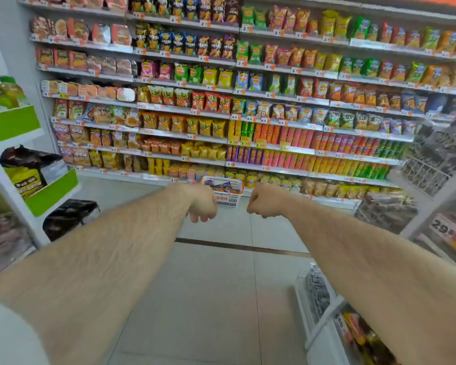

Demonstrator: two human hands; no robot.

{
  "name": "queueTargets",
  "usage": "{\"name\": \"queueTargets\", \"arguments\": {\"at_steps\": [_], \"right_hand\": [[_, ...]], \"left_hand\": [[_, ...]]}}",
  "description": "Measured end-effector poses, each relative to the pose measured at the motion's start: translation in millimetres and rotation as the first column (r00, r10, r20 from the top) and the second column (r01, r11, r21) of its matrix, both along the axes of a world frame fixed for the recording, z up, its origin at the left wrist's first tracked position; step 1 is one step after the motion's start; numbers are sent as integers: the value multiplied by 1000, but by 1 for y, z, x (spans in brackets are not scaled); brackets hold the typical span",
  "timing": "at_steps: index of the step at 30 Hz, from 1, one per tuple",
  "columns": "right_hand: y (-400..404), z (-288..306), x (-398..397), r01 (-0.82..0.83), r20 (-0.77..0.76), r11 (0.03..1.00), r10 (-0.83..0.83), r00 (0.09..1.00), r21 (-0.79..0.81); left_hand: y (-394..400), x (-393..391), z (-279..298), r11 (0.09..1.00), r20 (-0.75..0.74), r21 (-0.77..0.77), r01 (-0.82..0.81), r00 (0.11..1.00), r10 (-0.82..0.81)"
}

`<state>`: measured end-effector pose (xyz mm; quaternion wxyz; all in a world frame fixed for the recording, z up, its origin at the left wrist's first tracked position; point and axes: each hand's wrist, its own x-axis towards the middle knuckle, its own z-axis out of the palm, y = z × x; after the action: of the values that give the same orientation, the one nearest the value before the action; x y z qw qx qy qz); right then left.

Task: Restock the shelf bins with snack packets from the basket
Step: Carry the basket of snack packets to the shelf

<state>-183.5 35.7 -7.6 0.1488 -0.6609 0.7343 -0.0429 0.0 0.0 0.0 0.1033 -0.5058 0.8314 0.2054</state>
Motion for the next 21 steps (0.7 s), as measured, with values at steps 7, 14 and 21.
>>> {"name": "queueTargets", "arguments": {"at_steps": [7, 14, 21], "right_hand": [[-50, -72, -14, 51, 70, 995, -57, 996, 88], [-155, -138, -69, 33, 115, 988, -51, 992, 148], [-286, -174, -146, 73, 281, 971, -138, 950, 229]], "left_hand": [[-54, -18, -75, 985, -23, 167, -43, 999, 48], [-154, -70, -136, 966, -53, 238, -103, 992, 119], [-288, -142, -166, 962, -30, 216, -165, 984, 175]]}}
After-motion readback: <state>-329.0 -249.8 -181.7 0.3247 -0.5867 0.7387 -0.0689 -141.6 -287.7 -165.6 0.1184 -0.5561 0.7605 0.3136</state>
